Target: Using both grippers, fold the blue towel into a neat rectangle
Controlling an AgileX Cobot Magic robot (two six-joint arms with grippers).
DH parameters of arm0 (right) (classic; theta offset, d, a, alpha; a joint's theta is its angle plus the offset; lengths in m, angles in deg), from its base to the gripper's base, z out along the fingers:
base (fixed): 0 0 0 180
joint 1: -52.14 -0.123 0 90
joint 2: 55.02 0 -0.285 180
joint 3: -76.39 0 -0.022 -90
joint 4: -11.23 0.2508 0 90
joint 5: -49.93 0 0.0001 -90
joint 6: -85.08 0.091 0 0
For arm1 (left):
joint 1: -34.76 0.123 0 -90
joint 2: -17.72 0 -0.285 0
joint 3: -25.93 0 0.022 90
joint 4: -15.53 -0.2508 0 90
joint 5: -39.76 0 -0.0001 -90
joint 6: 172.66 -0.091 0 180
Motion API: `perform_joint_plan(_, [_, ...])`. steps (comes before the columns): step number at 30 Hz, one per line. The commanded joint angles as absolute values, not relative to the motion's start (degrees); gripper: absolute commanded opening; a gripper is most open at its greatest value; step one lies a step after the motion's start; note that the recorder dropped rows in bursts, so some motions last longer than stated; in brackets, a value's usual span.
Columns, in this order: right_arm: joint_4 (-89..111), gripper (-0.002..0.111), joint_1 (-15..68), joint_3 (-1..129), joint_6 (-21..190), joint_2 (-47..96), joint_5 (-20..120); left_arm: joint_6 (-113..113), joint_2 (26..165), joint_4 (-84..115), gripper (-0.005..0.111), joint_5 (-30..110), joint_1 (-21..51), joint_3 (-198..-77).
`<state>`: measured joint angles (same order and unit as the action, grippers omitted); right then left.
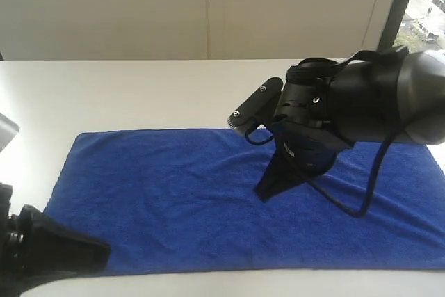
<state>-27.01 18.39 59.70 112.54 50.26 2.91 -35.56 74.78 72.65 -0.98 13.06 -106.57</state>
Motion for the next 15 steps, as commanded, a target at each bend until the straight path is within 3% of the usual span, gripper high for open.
perform_joint_plan(1, [-27.54, 0.0, 18.52, 59.7, 113.12, 48.34, 2.37, -29.92, 79.71, 69.08, 0.0, -5.37, 22.95, -107.56])
perform_joint_plan(7, [-18.28, 0.0, 18.19, 59.3, 105.76, 48.19, 6.82, -38.73, 84.93, 78.47, 0.0, -17.03, 36.93, -113.94])
perform_joint_plan(15, [8.81, 0.0, 11.76, 57.44, 81.22, 48.33, 23.36, -37.26, 84.05, 67.75, 0.0, -19.12, 39.37, -116.48])
